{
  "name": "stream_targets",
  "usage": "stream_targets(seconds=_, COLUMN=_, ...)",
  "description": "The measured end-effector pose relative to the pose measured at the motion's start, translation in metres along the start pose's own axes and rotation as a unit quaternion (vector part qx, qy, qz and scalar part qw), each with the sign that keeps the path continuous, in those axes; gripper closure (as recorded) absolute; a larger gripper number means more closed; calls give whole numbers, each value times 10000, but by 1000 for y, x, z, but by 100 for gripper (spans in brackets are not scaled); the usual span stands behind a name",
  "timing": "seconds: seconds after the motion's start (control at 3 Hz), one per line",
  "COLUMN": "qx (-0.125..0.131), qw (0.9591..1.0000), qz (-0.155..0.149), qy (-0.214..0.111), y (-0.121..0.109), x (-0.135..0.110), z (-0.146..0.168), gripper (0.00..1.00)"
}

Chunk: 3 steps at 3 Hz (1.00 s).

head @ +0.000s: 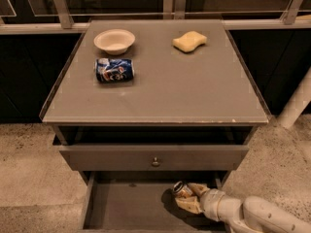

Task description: Place orange can into middle drawer

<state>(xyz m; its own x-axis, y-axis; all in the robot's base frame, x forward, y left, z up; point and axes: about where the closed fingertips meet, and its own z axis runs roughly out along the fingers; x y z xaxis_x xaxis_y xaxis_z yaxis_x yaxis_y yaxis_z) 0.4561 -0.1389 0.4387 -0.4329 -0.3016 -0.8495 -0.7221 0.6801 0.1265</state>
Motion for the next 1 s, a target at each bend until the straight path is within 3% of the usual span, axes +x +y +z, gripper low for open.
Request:
stream_targets(seconds=0.33, qx=-1, qw=10000, qz=0, qy=0, y=0, x=0, z=0, gripper=12)
stream_targets(seconds=0.67, qx=-1, qw=10000, qz=0, qy=0, y=0, x=0, z=0, gripper=0)
stream_targets(seconds=1.0, qx=-1, qw=10000, qz=0, qy=0, y=0, x=0, z=0, gripper=0)
